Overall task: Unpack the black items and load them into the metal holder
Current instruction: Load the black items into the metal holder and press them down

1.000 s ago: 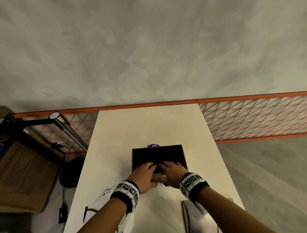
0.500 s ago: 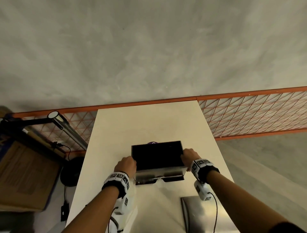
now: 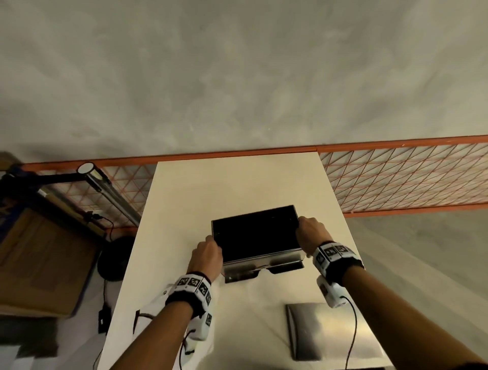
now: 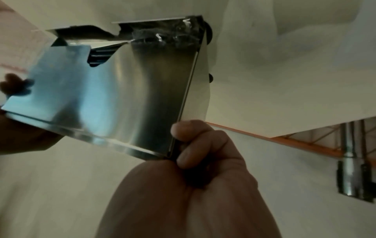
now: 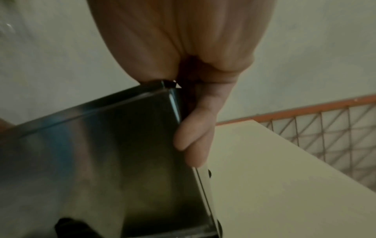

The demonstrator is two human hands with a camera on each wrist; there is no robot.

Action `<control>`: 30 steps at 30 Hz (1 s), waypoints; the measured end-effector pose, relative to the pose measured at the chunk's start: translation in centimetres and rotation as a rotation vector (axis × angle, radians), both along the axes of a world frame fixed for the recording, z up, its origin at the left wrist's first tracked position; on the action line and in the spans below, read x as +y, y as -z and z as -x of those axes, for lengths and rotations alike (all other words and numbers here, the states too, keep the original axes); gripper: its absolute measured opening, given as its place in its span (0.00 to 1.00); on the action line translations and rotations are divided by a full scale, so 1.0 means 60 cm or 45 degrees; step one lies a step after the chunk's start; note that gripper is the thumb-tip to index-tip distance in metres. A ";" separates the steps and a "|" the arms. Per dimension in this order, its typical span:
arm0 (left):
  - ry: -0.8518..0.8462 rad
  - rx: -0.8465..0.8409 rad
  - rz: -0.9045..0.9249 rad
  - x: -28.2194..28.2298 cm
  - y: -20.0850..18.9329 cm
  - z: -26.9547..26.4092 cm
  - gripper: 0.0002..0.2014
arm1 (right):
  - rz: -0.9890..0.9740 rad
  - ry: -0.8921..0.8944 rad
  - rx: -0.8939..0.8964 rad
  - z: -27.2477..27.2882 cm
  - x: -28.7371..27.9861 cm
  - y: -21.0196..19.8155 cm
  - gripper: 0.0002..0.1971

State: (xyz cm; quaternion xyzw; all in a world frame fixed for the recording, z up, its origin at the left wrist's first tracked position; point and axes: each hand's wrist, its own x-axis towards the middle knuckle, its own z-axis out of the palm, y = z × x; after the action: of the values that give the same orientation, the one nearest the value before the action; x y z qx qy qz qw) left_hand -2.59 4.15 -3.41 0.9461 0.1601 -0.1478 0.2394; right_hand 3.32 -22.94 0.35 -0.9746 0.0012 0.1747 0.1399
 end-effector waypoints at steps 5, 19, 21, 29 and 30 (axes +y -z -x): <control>-0.163 0.042 0.045 0.026 0.026 0.032 0.14 | 0.154 -0.239 -0.243 0.004 0.081 -0.046 0.10; 0.165 -0.060 -0.229 0.009 0.037 0.026 0.12 | -0.119 0.089 0.144 0.033 0.020 0.051 0.05; 0.218 -0.044 -0.274 0.005 0.043 0.031 0.14 | -0.107 0.147 0.194 0.044 0.021 0.050 0.08; 0.259 0.035 -0.369 0.010 0.045 0.019 0.24 | -0.332 0.170 -0.064 0.079 0.102 0.037 0.15; 0.255 0.046 -0.369 0.009 0.043 0.017 0.24 | -0.371 0.247 0.018 0.072 0.107 0.049 0.18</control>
State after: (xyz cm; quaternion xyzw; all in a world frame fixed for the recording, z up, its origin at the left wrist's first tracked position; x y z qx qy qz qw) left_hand -3.64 4.70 -6.01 0.9792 0.0889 -0.1633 0.0818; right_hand -1.01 -16.50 -2.62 -0.9381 0.0709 0.1655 0.2959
